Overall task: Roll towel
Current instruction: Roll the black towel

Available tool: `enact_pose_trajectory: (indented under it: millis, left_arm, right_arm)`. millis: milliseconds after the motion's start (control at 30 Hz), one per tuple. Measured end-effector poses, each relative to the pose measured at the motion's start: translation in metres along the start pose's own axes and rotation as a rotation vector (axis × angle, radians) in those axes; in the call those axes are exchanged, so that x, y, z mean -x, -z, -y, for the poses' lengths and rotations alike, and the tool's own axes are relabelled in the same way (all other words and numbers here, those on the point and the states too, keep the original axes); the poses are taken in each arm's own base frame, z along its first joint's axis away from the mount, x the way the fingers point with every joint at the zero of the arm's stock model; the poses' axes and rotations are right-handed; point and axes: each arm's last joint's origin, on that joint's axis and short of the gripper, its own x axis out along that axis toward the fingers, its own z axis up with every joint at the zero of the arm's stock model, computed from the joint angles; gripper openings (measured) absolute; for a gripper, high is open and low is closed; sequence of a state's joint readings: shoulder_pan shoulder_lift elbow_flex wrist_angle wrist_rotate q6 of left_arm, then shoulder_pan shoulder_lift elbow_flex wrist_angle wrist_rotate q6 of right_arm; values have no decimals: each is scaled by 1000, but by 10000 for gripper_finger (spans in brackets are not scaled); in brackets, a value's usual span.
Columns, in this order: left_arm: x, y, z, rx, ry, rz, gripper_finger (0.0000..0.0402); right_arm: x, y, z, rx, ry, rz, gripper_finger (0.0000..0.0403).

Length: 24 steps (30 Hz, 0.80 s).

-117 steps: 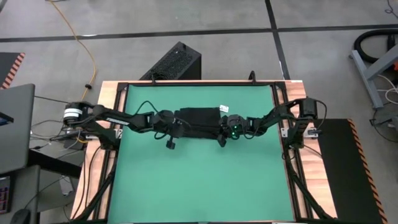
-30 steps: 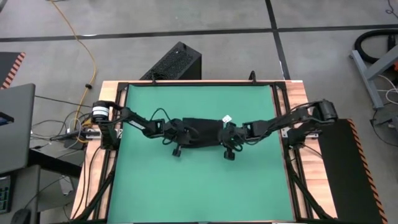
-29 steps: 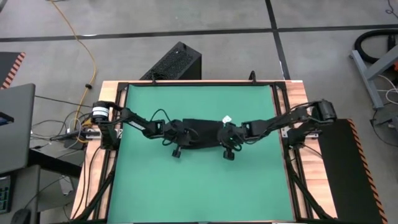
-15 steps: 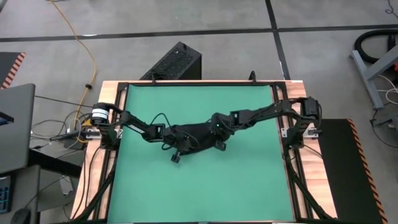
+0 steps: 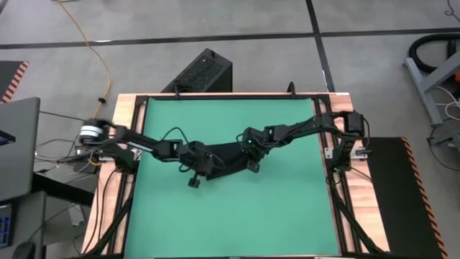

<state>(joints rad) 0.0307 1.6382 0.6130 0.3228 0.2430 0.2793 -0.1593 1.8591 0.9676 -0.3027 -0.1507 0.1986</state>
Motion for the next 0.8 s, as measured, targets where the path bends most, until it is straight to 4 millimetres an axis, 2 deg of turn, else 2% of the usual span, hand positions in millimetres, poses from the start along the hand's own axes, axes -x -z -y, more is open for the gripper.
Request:
enact_pose_trajectory:
  millis: [167, 300, 400, 633, 800]
  left_arm:
    - [38, -21, 6, 13, -64, 13, 0]
    - [51, -40, 22, -84, -76, 110, 0]
    - [41, -39, 36, -190, -84, 82, 0]
    - [4, -16, 57, -300, -167, -102, 0]
    - [0, -21, 67, -368, -239, -71, 0]
  right_arm:
    - [0, 0, 0, -5, 1, 0, 20]
    - [1, 0, 2, -21, -9, 1, 20]
    - [1, 0, 4, -43, -20, -2, 20]
    - [1, -1, 8, -73, -99, -16, 20]
    - [2, -1, 15, -103, -129, -21, 20]
